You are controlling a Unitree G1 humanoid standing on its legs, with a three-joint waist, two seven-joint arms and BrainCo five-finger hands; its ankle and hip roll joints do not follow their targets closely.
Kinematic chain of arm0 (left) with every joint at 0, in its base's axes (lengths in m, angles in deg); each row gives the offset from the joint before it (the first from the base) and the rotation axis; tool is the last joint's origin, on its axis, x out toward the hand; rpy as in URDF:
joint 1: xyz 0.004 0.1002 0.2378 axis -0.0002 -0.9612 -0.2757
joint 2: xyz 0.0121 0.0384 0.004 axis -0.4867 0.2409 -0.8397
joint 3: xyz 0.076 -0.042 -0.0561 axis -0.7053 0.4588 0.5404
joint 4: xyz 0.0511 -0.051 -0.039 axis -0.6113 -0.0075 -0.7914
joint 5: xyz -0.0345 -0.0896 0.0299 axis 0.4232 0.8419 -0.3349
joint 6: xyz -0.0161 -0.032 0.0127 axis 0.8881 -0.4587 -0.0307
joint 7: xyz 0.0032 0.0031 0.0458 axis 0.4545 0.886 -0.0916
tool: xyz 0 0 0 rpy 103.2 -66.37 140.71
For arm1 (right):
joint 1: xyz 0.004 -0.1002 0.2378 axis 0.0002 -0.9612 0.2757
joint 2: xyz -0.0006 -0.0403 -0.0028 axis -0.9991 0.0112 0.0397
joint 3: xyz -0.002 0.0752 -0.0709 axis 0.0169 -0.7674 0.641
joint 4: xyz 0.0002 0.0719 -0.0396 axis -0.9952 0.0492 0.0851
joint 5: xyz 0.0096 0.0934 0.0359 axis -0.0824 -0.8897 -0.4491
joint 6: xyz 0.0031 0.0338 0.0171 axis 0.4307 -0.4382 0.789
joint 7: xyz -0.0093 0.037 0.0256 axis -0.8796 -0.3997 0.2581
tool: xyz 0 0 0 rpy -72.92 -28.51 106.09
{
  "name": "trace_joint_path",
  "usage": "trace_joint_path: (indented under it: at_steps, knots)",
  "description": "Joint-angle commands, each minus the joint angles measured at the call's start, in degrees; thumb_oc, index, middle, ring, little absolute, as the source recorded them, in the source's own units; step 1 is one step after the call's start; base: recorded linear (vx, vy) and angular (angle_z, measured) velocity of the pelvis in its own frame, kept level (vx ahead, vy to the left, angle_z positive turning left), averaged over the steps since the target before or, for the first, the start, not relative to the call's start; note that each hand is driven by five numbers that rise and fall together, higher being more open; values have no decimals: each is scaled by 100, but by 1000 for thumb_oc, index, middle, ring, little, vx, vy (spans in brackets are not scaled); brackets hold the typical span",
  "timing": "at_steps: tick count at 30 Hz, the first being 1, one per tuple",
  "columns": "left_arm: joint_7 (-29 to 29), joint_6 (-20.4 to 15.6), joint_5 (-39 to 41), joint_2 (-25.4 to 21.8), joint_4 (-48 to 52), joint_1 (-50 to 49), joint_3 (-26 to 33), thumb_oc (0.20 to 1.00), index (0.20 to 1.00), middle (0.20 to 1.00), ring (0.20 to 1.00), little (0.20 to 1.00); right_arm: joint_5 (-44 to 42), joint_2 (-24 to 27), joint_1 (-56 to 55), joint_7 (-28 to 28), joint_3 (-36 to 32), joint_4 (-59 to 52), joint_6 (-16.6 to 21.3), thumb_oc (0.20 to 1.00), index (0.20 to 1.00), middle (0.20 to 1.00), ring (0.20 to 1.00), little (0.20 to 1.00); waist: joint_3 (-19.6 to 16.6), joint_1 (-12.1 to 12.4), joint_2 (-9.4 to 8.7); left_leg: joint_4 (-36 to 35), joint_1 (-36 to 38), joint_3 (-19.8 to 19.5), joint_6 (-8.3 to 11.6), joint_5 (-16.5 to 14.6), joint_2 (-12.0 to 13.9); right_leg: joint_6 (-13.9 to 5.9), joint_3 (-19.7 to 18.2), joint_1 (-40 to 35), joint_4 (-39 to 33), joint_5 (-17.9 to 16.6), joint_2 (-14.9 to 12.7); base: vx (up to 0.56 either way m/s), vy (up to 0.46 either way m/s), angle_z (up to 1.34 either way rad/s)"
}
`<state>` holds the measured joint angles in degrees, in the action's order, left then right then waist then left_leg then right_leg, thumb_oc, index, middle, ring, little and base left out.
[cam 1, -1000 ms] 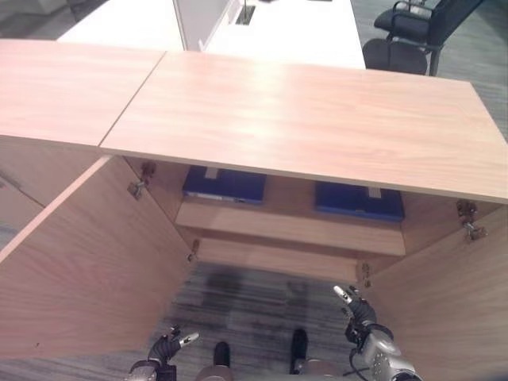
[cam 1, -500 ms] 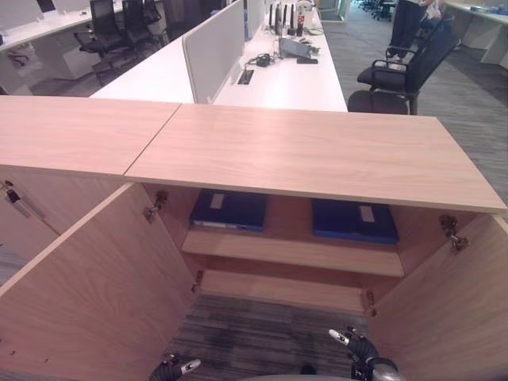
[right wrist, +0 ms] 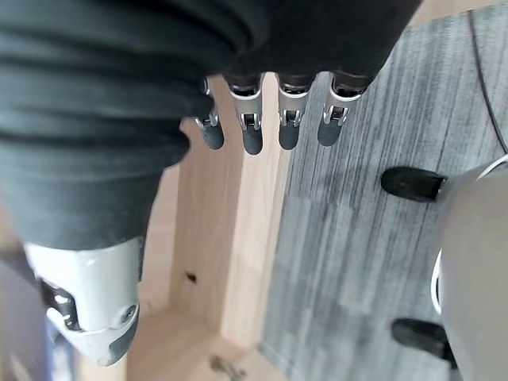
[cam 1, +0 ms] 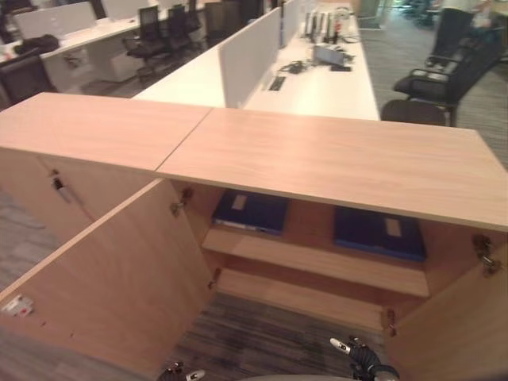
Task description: Put the empty folder in the office cabinet
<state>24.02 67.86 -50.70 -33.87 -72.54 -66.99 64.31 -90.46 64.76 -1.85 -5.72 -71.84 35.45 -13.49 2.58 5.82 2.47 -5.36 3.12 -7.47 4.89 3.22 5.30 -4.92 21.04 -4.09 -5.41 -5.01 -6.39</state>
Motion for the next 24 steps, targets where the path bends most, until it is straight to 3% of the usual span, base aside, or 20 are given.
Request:
trace_joint_path:
  at_steps: [1,3,4,5,6,8,12,16,19,24]
  knots:
    - [139,-145,221,-56,-40,749,-88,1000,1000,1000,1000,1000,-26,19,637,-125,51,-90,292,1000,1000,1000,1000,1000,648,327,-175,71,-388,-431,310,-8,-155,-389,88,-183,328,676,-311,-140,-80,87]
    - [157,-145,237,-41,-46,859,-125,1000,1000,1000,1000,1000,46,66,713,-160,64,9,324,1000,1000,1000,1000,1000,677,474,-156,111,-631,-694,391,126,-191,-391,424,-238,262,696,-328,-155,-17,122]
    - [212,-169,332,-25,-17,937,-127,1000,1000,1000,1000,1000,121,183,831,-227,50,-38,342,1000,1000,1000,1000,1000,785,520,-221,298,-896,-246,449,166,-91,-419,690,-232,267,692,-434,-199,59,138]
    - [213,-169,332,-22,-18,946,-128,1000,1000,1000,1000,1000,122,186,838,-227,44,-37,341,1000,1000,1000,1000,1000,774,513,-223,317,-937,-254,435,181,-109,-428,699,-204,271,669,-449,-221,94,110]
    - [206,-160,334,-3,26,940,-112,1000,1000,1000,1000,1000,146,205,929,-243,94,5,328,1000,1000,1000,1000,1000,766,524,-274,466,-956,242,336,94,41,-434,807,-114,291,607,-548,-120,77,94]
    - [187,-177,307,1,48,828,-29,1000,1000,1000,1000,1000,150,220,1081,-241,133,102,327,1000,1000,1000,1000,1000,739,550,-376,983,-782,1132,346,-207,463,-355,1121,-62,337,548,-697,-176,111,70]
    - [179,-163,326,35,9,688,34,1000,1000,1000,1000,1000,-181,167,1065,-233,-159,182,332,1000,1000,1000,1000,1000,566,479,-359,913,-407,1384,412,-458,635,-335,1401,-235,465,661,-722,-16,86,91]
    - [163,-129,186,-14,-3,605,41,1000,1000,1000,1000,1000,-257,27,1050,-207,-261,348,316,1000,1000,1000,1000,1000,454,537,-423,759,-336,1369,348,-534,499,-360,1487,-321,572,638,-768,98,112,101]
    - [166,-102,107,-137,45,643,49,1000,1000,1000,1000,1000,-311,-133,1004,-205,-332,404,276,1000,1000,1000,1000,1000,473,722,-554,895,-407,1239,242,-651,351,-429,1611,-383,815,628,-925,51,139,54]
    - [165,-110,3,-282,200,662,37,1000,1000,1000,1000,1000,-380,-333,1019,-214,-422,367,254,1000,1000,1000,1000,1000,513,947,-639,771,-324,1014,-29,-841,34,-642,1770,-169,1620,534,-1380,21,142,33]
